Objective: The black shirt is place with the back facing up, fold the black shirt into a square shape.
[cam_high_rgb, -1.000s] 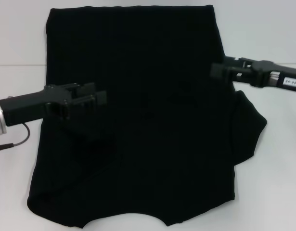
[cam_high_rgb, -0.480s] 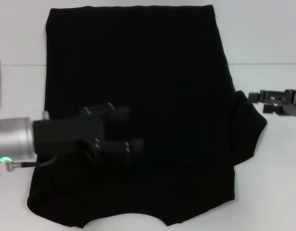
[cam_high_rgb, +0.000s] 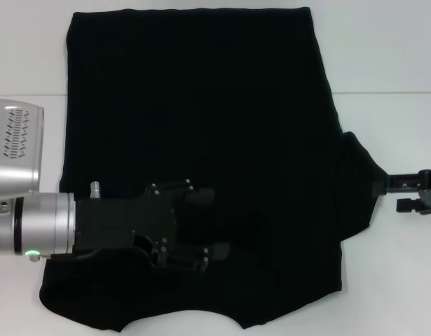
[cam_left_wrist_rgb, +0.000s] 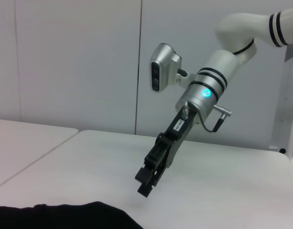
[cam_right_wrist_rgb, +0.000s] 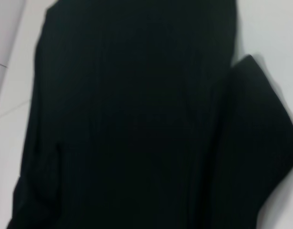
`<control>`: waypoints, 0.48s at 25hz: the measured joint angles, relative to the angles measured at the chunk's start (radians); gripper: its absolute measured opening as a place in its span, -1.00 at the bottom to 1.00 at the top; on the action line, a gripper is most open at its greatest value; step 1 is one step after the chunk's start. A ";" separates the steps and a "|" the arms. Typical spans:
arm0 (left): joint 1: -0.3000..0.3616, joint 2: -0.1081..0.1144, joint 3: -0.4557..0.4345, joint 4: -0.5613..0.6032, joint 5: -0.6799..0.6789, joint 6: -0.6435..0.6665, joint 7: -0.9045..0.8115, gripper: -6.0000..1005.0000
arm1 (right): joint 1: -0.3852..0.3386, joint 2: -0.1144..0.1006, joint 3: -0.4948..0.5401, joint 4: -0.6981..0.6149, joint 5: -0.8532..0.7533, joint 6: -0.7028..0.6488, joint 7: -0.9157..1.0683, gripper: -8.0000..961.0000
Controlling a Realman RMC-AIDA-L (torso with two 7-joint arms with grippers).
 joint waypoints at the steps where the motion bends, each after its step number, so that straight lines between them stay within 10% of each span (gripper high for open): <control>1: 0.000 -0.001 0.001 0.000 0.003 -0.002 0.001 0.87 | 0.006 0.000 -0.001 0.009 -0.010 0.015 0.002 0.94; 12: 0.001 0.000 -0.009 -0.001 0.005 -0.024 0.002 0.86 | 0.065 0.021 -0.045 0.122 -0.044 0.187 0.003 0.60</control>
